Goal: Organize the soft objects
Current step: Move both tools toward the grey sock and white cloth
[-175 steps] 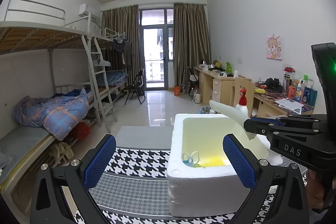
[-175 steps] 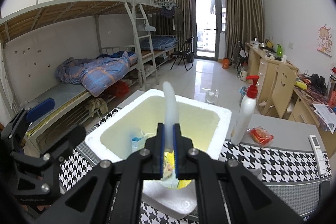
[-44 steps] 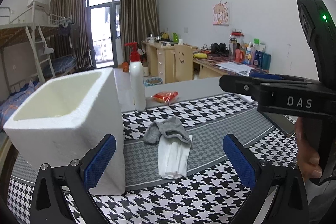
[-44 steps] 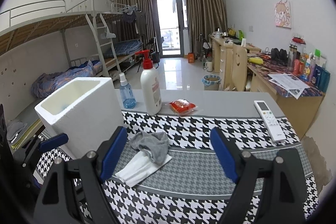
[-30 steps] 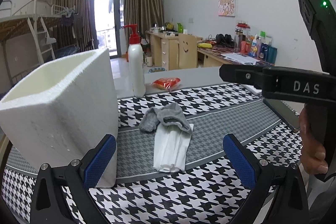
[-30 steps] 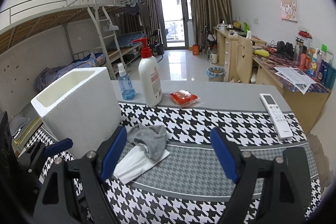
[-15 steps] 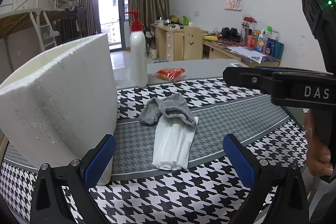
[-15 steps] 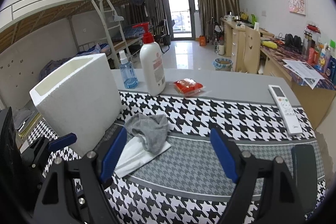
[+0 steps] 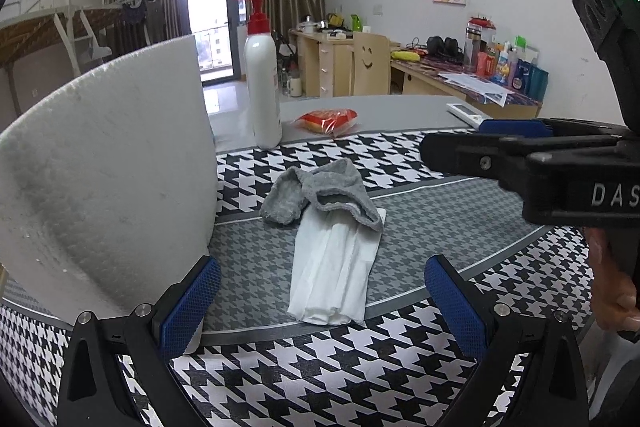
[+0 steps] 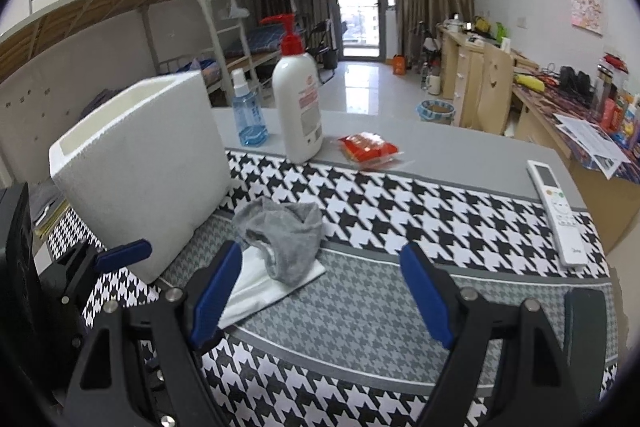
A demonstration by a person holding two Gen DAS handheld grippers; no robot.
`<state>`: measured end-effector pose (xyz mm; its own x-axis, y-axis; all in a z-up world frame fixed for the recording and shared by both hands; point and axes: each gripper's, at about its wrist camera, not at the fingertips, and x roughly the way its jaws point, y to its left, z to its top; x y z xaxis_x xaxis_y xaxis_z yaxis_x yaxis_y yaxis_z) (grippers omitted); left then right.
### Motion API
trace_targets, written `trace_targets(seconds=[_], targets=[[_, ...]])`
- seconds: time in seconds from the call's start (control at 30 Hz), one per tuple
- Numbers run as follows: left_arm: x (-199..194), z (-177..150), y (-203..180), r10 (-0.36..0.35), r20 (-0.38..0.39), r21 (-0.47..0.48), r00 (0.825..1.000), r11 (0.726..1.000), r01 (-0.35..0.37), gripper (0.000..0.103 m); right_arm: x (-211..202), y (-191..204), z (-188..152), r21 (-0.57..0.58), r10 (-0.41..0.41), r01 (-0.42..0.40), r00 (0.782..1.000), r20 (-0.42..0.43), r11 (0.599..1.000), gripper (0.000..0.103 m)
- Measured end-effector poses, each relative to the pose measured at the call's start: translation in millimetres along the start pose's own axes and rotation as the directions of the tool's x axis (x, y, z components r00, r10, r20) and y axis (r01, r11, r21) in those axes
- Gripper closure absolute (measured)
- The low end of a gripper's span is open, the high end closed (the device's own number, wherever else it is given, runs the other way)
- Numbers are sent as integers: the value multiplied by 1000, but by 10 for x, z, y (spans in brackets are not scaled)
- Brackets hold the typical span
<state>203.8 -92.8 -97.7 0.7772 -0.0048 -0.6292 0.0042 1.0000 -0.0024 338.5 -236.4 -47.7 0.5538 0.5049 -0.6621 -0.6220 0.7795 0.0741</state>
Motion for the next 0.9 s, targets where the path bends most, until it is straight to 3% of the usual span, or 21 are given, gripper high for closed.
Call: trace_targets(seconds=[0.37, 0.77, 0.9], targets=[[172, 36, 0, 0, -51, -7, 999, 1000, -1, 5, 251, 10, 64, -42, 17, -20, 998, -64, 999, 19], [227, 28, -84, -11, -54, 12, 998, 1000, 12, 8, 349, -48, 57, -29, 44, -46, 997, -71, 999, 19], [266, 21, -66, -3, -65, 21, 998, 1000, 4, 16, 373, -46, 57, -32, 42, -45, 996, -77, 998, 19]])
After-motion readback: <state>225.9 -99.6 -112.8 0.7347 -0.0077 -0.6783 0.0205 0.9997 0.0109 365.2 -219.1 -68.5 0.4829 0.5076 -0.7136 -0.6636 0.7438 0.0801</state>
